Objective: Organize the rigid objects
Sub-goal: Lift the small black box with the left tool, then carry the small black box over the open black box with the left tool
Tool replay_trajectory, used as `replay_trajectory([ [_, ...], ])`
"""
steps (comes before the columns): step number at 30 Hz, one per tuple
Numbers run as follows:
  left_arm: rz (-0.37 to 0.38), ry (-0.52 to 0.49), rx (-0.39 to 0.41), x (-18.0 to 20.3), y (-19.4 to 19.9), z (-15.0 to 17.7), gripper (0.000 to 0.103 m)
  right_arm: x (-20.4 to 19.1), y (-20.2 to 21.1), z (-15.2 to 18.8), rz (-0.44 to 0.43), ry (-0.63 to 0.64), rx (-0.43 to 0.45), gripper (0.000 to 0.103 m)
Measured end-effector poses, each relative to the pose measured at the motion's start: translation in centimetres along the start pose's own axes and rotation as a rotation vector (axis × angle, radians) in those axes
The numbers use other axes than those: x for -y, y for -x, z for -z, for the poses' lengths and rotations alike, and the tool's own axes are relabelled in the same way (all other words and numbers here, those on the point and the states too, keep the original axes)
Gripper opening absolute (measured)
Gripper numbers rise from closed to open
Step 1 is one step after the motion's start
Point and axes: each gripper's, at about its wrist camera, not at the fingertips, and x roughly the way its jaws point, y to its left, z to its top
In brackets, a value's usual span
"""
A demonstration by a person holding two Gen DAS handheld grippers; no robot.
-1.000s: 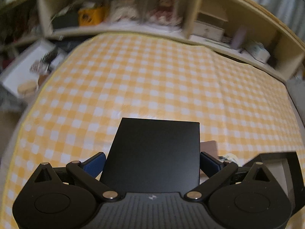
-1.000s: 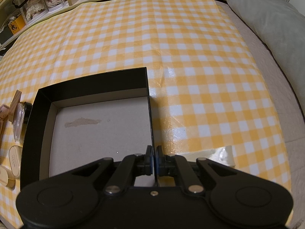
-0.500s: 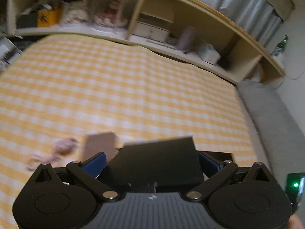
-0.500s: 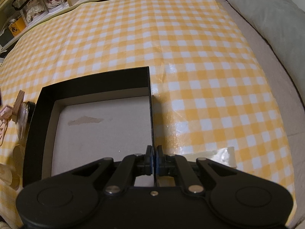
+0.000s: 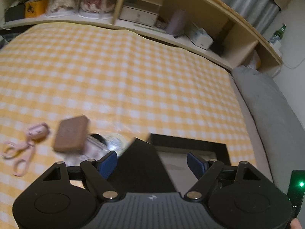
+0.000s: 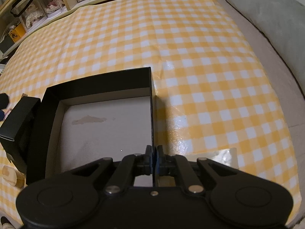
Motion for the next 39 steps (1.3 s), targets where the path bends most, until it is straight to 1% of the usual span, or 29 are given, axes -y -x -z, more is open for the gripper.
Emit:
replay_trajectory([
  [1,-0.005,0.002,-0.006,-0.7,0.2,-0.2,0.09,0.3,0.0,0.0,-0.003,0.0,-0.001,0.005],
  [2,-0.009,0.006,-0.012,-1.3,0.3,-0.4,0.097,0.3,0.1,0.0,-0.006,-0.001,-0.002,0.005],
  [3,-0.011,0.015,-0.016,-2.0,0.5,-0.5,0.099,0.8,0.1,-0.1,-0.01,-0.003,-0.004,0.005],
  [5,0.001,0.065,-0.042,-3.3,0.2,-0.5,0.101,0.8,0.1,-0.2,-0.01,0.0,-0.004,0.005],
  [7,0.041,0.157,-0.085,-4.5,-0.6,-0.4,0.103,0.9,0.2,-0.3,-0.01,-0.002,-0.005,0.005],
  [9,0.108,0.26,-0.143,-5.5,-1.8,0.0,0.103,0.9,0.1,-0.2,-0.009,0.0,-0.005,0.005],
  [10,0.14,0.291,-0.179,-5.8,-2.6,0.2,0.103,0.9,0.1,-0.2,-0.009,0.0,-0.005,0.005],
  [12,0.18,0.313,-0.232,-6.0,-3.8,0.5,0.103,1.0,0.1,-0.2,-0.009,-0.002,-0.006,0.005],
  [13,0.187,0.311,-0.243,-6.0,-4.2,0.6,0.103,0.8,0.2,-0.2,-0.009,-0.002,-0.006,0.005],
  [17,0.193,0.301,-0.269,-6.4,-5.9,0.9,0.103,0.9,0.2,-0.2,-0.008,0.001,-0.006,0.005],
  [20,0.189,0.323,-0.293,-7.1,-7.1,1.1,0.103,0.9,0.2,-0.2,-0.008,0.0,-0.005,0.005],
  [22,0.227,0.351,-0.312,-7.7,-7.9,1.1,0.103,0.8,0.2,-0.2,-0.008,-0.001,-0.006,0.005],
  [28,0.298,0.406,-0.296,-9.4,-8.7,1.2,0.103,1.1,0.1,-0.2,-0.01,-0.002,-0.007,0.006],
  [33,0.342,0.532,-0.296,-11.2,-8.8,1.7,0.103,0.8,0.1,-0.2,-0.003,0.002,-0.01,0.006],
  [35,0.345,0.542,-0.293,-11.3,-8.6,1.8,0.103,0.9,0.1,-0.2,-0.004,0.0,-0.01,0.006],
  [39,0.34,0.516,-0.265,-11.1,-8.3,2.1,0.103,1.1,0.2,-0.1,-0.005,-0.001,-0.009,0.007],
])
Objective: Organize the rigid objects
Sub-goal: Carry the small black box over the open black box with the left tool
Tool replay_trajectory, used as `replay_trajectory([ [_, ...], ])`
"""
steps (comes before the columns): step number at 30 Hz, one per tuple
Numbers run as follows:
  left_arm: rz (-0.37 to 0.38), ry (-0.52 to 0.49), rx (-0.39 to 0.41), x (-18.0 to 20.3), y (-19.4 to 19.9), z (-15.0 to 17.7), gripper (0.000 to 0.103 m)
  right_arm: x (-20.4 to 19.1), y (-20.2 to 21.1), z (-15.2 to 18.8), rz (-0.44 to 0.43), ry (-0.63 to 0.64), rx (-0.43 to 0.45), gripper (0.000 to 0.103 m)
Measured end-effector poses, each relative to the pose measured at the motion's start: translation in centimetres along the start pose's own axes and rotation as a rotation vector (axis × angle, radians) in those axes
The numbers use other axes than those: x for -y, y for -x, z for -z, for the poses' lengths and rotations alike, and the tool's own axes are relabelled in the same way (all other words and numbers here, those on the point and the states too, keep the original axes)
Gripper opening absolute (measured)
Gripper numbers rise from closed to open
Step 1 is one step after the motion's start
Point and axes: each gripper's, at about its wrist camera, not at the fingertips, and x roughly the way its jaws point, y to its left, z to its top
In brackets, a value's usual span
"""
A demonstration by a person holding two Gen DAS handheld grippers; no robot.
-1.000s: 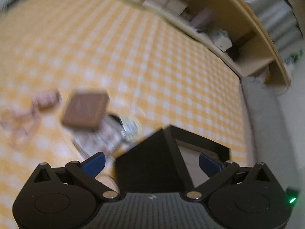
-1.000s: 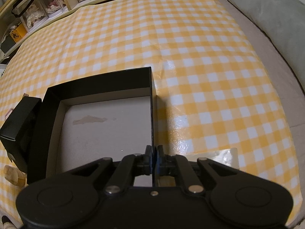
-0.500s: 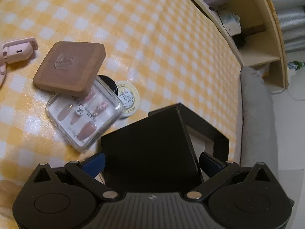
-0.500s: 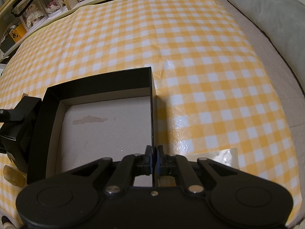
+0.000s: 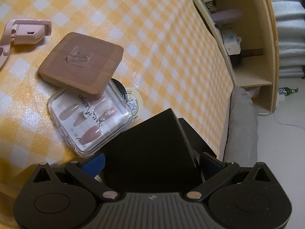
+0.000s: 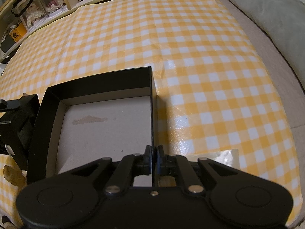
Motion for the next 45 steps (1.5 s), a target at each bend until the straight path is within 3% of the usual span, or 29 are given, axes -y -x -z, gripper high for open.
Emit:
replay_trajectory([
  [6,-0.022,-0.047,0.024,0.7,0.3,0.8,0.103,-0.6,0.0,-0.3,0.0,0.0,0.003,0.008],
  [10,0.031,-0.048,-0.05,1.9,-0.8,1.5,0.103,-0.5,0.1,-0.3,-0.005,-0.002,0.005,0.009],
  [14,-0.006,-0.163,-0.033,3.8,-0.9,2.6,0.103,-0.5,0.2,-0.2,-0.001,-0.004,0.008,0.012],
  [19,0.007,-0.162,-0.027,4.2,-0.2,2.4,0.101,-0.4,0.3,-0.4,0.0,-0.006,0.01,0.011],
  [24,-0.102,-0.286,0.009,5.6,0.8,3.1,0.083,-0.3,0.3,-0.4,0.001,-0.006,0.01,0.011],
  [31,-0.285,-0.431,-0.036,7.0,0.1,4.9,0.057,-0.4,0.4,-0.3,0.001,-0.007,0.009,0.011],
  [37,-0.296,-0.405,-0.026,5.8,1.7,4.3,0.048,-0.3,0.3,-0.3,0.0,-0.007,0.009,0.011],
  [45,-0.346,-0.439,0.092,7.6,4.1,4.8,0.042,-0.2,0.4,-0.3,0.002,-0.005,0.01,0.011],
])
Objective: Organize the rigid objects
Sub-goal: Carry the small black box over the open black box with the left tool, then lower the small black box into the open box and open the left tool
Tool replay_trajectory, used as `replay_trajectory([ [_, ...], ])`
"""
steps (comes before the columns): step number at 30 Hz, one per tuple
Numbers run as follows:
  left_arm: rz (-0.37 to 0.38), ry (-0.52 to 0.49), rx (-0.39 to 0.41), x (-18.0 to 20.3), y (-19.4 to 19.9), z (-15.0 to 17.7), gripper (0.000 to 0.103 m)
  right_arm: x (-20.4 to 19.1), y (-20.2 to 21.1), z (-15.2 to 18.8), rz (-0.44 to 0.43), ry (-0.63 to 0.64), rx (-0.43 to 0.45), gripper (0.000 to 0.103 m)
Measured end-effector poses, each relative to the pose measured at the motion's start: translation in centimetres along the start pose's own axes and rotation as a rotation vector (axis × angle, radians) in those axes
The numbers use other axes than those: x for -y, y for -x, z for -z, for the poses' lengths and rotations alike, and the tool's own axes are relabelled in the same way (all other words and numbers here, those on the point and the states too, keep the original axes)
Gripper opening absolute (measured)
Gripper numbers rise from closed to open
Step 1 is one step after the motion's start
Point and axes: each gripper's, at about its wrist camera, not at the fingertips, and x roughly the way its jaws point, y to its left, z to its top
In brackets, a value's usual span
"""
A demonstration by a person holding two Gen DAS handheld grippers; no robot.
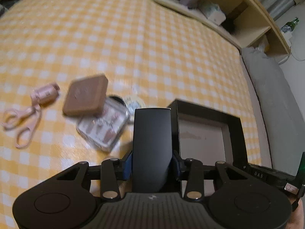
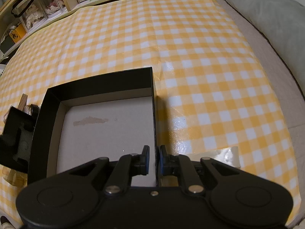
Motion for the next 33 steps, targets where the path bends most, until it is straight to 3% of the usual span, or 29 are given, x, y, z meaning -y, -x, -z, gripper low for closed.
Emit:
replay_trajectory([
  [5,-0.118,-0.106,0.192,2.6,3.6,-0.4,0.042,0.1,0.0,-0.1,0.001,0.0,-0.001,0.011],
  [8,-0.082,-0.11,0.248,3.9,5.3,-0.8,0.042,0.1,0.0,-0.1,0.003,0.004,-0.001,0.011],
  [13,-0.006,-0.094,0.225,6.5,4.7,-1.1,0.042,0.3,0.1,0.2,0.014,0.004,-0.002,0.005],
  [20,0.048,-0.064,0.094,11.4,-1.1,-1.1,0.042,-0.2,0.1,0.2,0.024,0.021,-0.001,0.004],
  [24,0.045,-0.052,0.057,13.2,-4.2,-1.0,0.042,-0.2,0.1,0.2,0.023,0.021,0.0,0.004],
  [27,0.037,-0.057,0.072,14.3,-5.6,-1.2,0.042,-0.4,0.2,0.3,0.024,0.021,0.0,0.004],
  [33,0.027,-0.133,0.177,16.3,-5.8,-0.5,0.042,-0.6,0.2,0.3,0.023,0.022,0.0,0.004],
])
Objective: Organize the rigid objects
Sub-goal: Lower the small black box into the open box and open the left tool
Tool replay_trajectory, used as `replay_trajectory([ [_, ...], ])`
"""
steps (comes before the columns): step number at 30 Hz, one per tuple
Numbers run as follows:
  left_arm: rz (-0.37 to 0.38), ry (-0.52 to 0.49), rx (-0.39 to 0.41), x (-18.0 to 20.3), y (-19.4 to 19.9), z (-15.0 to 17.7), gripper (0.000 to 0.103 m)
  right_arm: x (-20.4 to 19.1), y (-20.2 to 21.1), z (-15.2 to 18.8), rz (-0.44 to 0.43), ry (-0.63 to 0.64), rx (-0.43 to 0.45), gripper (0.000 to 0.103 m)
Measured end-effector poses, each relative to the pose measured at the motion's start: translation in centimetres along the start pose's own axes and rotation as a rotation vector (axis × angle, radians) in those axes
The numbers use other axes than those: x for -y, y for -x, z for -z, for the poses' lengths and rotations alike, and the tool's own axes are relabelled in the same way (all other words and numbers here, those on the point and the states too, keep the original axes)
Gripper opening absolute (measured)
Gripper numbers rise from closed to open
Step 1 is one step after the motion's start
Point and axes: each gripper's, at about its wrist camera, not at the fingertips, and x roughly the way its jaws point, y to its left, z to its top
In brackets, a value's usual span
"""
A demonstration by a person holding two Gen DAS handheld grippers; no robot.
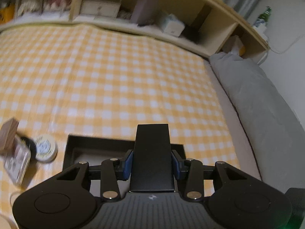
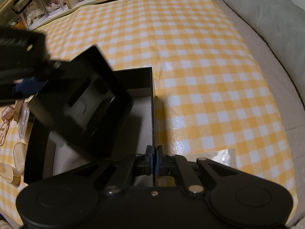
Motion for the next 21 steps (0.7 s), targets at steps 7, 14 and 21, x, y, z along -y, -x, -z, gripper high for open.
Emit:
replay_trajectory([
  [7,0.195,0.061,-0.081,0.4,-1.3,1.0,0.064,0.2,0.1,-0.1,-0.014,-0.008,-0.001,0.005],
  [14,0.25,0.122,-0.137,-1.5,-0.9,1.6,0.065,0.3,0.1,0.0,-0.024,-0.017,-0.002,0.005],
  [21,0.269,0.137,-0.188,-4.2,0.0,2.7,0.062,0.2,0.1,0.0,-0.023,-0.02,-0.002,0.005],
])
